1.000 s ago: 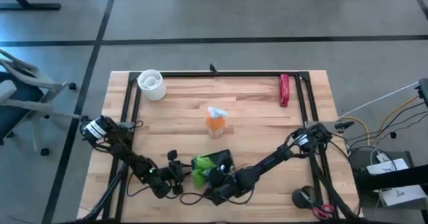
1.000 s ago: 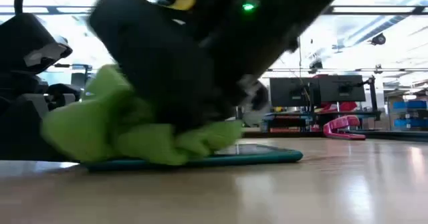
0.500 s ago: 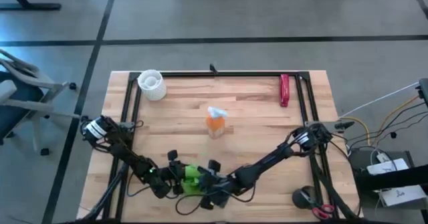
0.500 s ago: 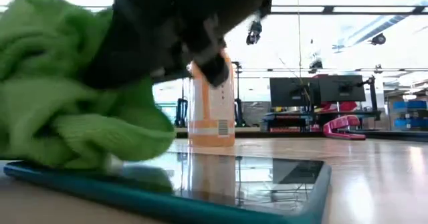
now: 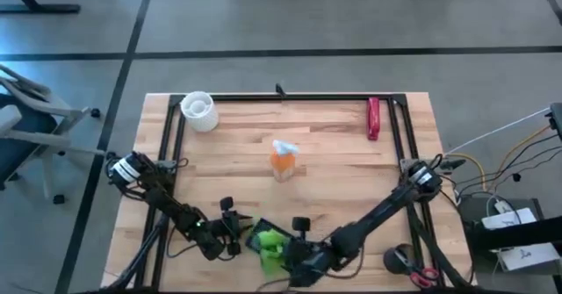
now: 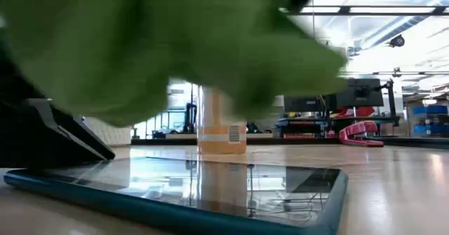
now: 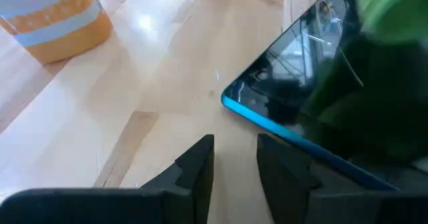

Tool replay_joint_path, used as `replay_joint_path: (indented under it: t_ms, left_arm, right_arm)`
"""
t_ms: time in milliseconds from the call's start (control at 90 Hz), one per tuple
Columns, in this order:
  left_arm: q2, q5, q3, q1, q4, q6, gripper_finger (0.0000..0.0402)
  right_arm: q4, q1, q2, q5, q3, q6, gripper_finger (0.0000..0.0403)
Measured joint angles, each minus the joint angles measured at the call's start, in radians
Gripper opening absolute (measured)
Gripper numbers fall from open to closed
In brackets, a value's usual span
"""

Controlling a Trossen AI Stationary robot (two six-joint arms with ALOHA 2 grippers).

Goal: Apply microfiber cloth
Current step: Wipe the blue tablet with the green microfiber cloth

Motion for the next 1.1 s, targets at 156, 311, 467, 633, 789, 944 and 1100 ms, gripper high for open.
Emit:
replay_joint_path:
  t_ms: [156, 311, 467, 633, 789, 944, 1100]
  left_arm:
    - [-0.094, 0.090, -0.003, -0.007, -0.042, 0.018, 0.0098]
    - [-0.204, 0.125, -0.001, -0.015, -0.040, 0.023, 0.0098]
    - [-0.237, 0.113, 0.000, -0.018, -0.016, 0.051, 0.0098]
    - [-0.185, 0.094, 0.000, -0.016, 0.070, 0.105, 0.0098]
    - [-0.118, 0.089, 0.000, -0.011, 0.110, 0.107, 0.0098]
    - [-0.071, 0.088, 0.000, -0.011, 0.116, 0.102, 0.0098]
    - [-0.034, 0.087, 0.000, 0.002, 0.124, 0.101, 0.0098]
  right_arm:
    - [-0.193, 0.054, -0.045, 0.012, 0.001, 0.140, 0.0000]
    - [-0.395, 0.089, -0.074, 0.047, 0.001, 0.317, 0.0000]
    - [-0.565, 0.087, -0.060, 0.105, -0.002, 0.470, 0.0000]
    - [-0.574, 0.049, -0.023, 0.115, -0.013, 0.466, 0.0000]
    - [-0.611, -0.005, 0.017, 0.118, -0.014, 0.456, 0.0000]
    - [-0.618, -0.054, 0.063, 0.117, -0.015, 0.444, 0.0000]
    - [-0.635, -0.078, 0.073, 0.041, -0.013, 0.355, 0.0019]
